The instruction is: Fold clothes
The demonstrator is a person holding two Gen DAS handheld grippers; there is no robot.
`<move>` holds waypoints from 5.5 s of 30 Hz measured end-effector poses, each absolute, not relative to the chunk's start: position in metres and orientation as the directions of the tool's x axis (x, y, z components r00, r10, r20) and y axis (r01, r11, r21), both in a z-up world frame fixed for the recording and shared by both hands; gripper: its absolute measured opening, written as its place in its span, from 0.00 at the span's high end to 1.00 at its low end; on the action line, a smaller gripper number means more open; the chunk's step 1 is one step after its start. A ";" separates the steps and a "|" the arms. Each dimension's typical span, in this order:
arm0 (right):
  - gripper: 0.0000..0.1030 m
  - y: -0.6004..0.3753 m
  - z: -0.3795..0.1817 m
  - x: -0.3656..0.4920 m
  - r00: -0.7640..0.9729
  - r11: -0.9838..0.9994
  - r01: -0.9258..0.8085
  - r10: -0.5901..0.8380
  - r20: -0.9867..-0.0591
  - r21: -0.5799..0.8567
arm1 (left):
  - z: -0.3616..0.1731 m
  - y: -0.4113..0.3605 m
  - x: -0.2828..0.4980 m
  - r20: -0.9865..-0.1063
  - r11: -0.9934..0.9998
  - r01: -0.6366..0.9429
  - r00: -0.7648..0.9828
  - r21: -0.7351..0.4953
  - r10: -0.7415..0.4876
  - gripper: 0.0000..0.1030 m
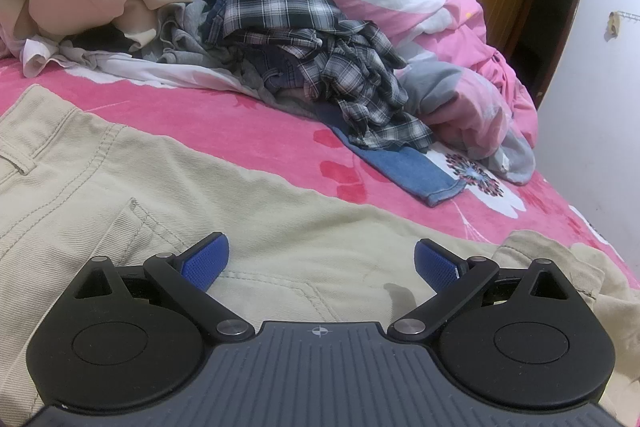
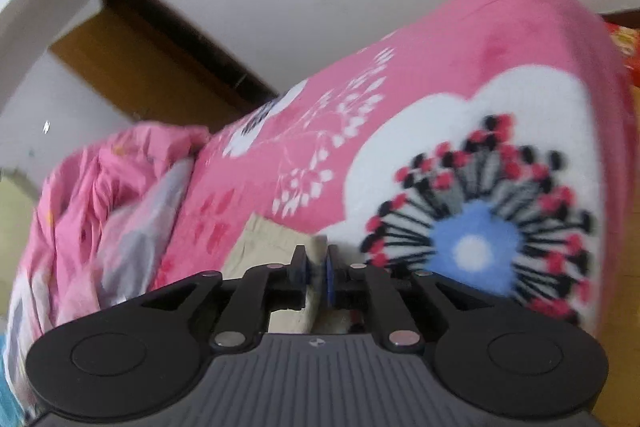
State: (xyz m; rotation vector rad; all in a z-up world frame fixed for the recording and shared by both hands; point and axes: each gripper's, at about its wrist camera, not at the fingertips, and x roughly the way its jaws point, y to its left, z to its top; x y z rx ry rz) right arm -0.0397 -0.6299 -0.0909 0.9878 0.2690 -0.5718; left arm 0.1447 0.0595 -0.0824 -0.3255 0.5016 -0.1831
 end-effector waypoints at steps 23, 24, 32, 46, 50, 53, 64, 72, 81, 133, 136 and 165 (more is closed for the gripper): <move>0.42 -0.405 -0.083 0.007 0.841 0.535 -0.008 0.461 -0.284 0.845 | -0.007 -0.078 0.032 -0.358 0.708 0.690 0.629 -0.153 -0.690 0.00; 0.42 -0.400 -0.082 0.010 0.834 0.537 -0.019 0.473 -0.283 0.843 | -0.012 -0.094 0.029 -0.384 0.697 0.711 0.620 -0.094 -0.685 0.00; 0.41 -0.393 -0.083 0.031 0.732 0.326 -0.174 0.674 -0.100 0.929 | -0.044 -0.177 0.008 -0.449 0.624 0.734 0.669 0.268 -0.593 0.00; 0.41 -0.440 -0.064 0.013 0.803 0.395 -0.256 0.595 -0.033 0.882 | -0.024 -0.142 0.068 -0.526 0.764 0.643 0.630 -0.059 -0.571 0.87; 0.42 -0.436 -0.039 -0.001 0.840 0.736 -0.226 0.479 -0.256 0.638 | -0.002 -0.117 0.084 -0.487 0.759 0.610 0.604 -0.225 -0.630 0.89; 0.43 -0.407 -0.027 -0.005 0.825 0.875 -0.297 0.437 -0.358 0.383 | 0.010 -0.102 0.091 -0.467 0.743 0.597 0.587 -0.302 -0.661 0.89; 0.60 -0.306 -0.045 0.019 0.655 0.680 -0.704 0.512 -0.555 -0.204 | 0.032 -0.078 0.108 -0.423 0.719 0.589 0.583 -0.369 -0.694 0.90; 0.95 -0.323 -0.056 0.000 0.508 0.637 -0.765 0.505 -0.698 -0.096 | 0.027 -0.076 0.108 -0.407 0.697 0.603 0.566 -0.388 -0.717 0.90; 0.57 -0.495 -0.050 -0.037 0.803 0.796 -0.067 0.401 -0.442 0.602 | 0.022 -0.072 0.112 -0.394 0.681 0.593 0.556 -0.428 -0.732 0.90; 0.48 -0.691 -0.069 0.143 0.753 0.800 0.392 0.005 -0.658 0.454 | 0.022 -0.078 0.110 -0.412 0.708 0.590 0.576 -0.387 -0.706 0.90; 0.70 -0.680 -0.062 0.143 0.744 0.846 0.320 0.054 -0.665 0.426 | 0.020 -0.077 0.110 -0.408 0.706 0.591 0.577 -0.390 -0.708 0.90; 0.96 -0.353 -0.042 0.143 0.621 0.852 -0.524 0.387 -0.682 0.006 | 0.023 -0.066 0.104 -0.338 0.714 0.567 0.633 -0.410 -0.697 0.90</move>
